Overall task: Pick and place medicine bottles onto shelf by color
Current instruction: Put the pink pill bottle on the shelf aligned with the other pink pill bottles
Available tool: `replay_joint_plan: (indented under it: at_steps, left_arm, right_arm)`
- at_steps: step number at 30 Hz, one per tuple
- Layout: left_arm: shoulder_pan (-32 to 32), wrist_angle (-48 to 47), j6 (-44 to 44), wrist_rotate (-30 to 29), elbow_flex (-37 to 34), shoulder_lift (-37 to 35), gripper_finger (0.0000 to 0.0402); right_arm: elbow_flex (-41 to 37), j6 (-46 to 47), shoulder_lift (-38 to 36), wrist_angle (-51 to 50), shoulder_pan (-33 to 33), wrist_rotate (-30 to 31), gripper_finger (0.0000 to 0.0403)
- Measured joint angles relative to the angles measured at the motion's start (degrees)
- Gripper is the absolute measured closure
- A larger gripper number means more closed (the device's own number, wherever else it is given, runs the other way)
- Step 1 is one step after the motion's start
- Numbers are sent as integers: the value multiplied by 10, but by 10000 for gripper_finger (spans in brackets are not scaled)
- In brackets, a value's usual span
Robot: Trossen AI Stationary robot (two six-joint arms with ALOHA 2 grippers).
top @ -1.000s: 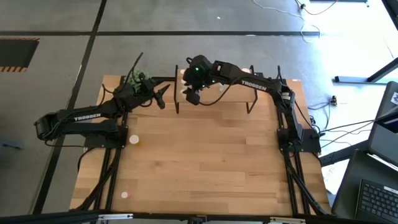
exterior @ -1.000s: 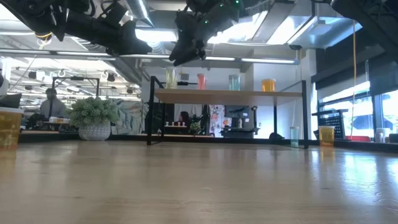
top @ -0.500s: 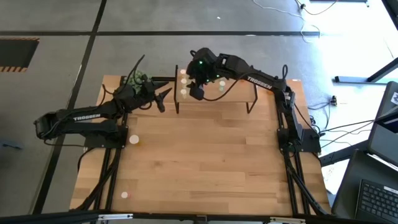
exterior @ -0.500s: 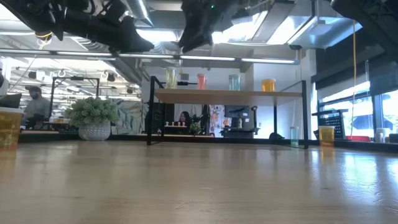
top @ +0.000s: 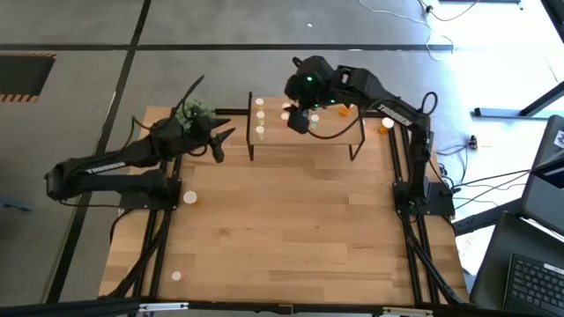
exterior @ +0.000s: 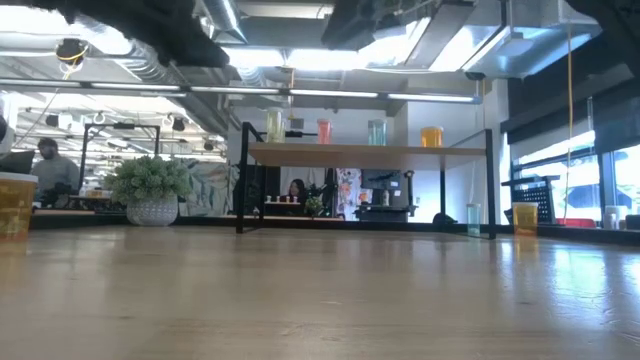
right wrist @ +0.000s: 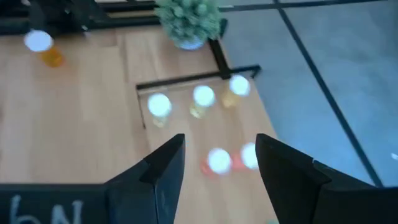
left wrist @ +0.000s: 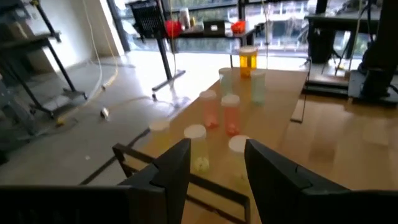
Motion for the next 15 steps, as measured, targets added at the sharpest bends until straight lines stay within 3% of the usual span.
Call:
replay_joint_plan:
  at_steps: [12, 15]
  left_arm:
    - [-58, -404, -156, 4, 175, -2, 255]
    - [-75, -481, -216, 28, 201, -2, 255]
  right_arm:
    - [0, -13, -70, -123, 28, 4, 205]
    - [0, -15, -89, -144, 41, 3, 205]
